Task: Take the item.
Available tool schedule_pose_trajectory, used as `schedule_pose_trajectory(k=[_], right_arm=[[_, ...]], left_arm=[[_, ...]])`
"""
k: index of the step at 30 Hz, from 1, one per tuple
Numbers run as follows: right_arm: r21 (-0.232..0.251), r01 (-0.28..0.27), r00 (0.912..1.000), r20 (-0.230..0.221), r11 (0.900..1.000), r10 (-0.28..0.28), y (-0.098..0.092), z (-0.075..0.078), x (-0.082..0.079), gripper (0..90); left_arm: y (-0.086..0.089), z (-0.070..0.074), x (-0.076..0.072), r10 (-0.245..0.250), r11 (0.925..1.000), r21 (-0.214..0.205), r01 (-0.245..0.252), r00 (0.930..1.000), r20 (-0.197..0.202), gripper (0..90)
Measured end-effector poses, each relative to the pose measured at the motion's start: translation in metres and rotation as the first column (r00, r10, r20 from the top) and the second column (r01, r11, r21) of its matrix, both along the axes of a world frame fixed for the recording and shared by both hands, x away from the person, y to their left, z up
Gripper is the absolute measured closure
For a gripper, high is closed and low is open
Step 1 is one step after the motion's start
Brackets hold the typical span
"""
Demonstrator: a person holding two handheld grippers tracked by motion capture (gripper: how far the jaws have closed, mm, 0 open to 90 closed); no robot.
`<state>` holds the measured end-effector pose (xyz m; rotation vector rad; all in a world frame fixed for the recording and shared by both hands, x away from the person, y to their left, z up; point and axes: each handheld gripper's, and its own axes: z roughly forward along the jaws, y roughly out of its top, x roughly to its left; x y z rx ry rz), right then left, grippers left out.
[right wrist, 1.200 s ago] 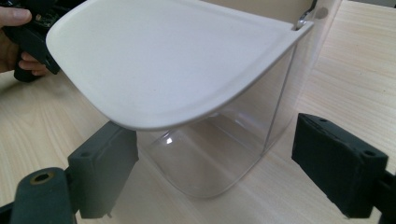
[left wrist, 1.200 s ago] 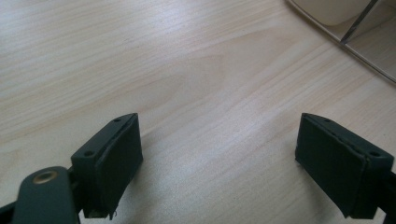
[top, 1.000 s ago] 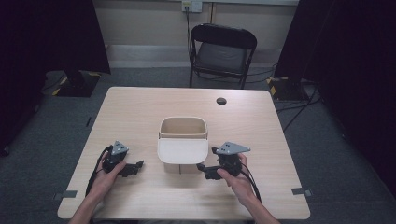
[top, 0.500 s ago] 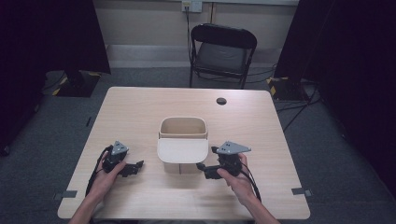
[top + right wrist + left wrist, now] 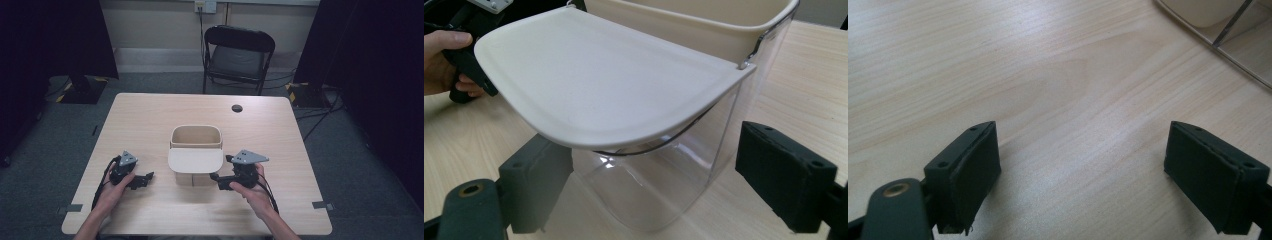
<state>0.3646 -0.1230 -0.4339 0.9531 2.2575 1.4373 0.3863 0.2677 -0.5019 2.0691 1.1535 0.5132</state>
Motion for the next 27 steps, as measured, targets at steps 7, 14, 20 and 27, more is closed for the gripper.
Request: schedule_pose_trajectory(k=[7, 14, 20, 27], right_arm=[[0.002, -0.005, 1.0000, 0.005, 1.0000, 0.005, 0.0024, 0.0025, 0.0006, 15.6], [0.005, -0.012, 0.9998, 0.015, 0.9999, 0.012, 0.0055, 0.0049, 0.0010, 16.7], [0.006, -0.010, 0.9998, 0.019, 0.9999, 0.009, 0.0065, 0.0060, 0.0015, 15.2], [0.013, -0.007, 0.9997, 0.023, 0.9999, 0.007, 0.0069, 0.0087, 0.0026, 14.7]], left_arm=[[0.0000, 0.0001, 0.0000, 0.001, 1.0000, 0.002, -0.001, 1.0000, 0.002, 14.1], [0.0000, 0.0000, 0.0000, 0.000, 1.0000, 0.000, 0.000, 1.0000, 0.000, 14.1], [0.0000, 0.0000, 0.0000, 0.000, 1.0000, 0.000, 0.000, 1.0000, 0.000, 14.1], [0.0000, 0.0000, 0.0000, 0.000, 1.0000, 0.001, 0.000, 1.0000, 0.000, 14.1]])
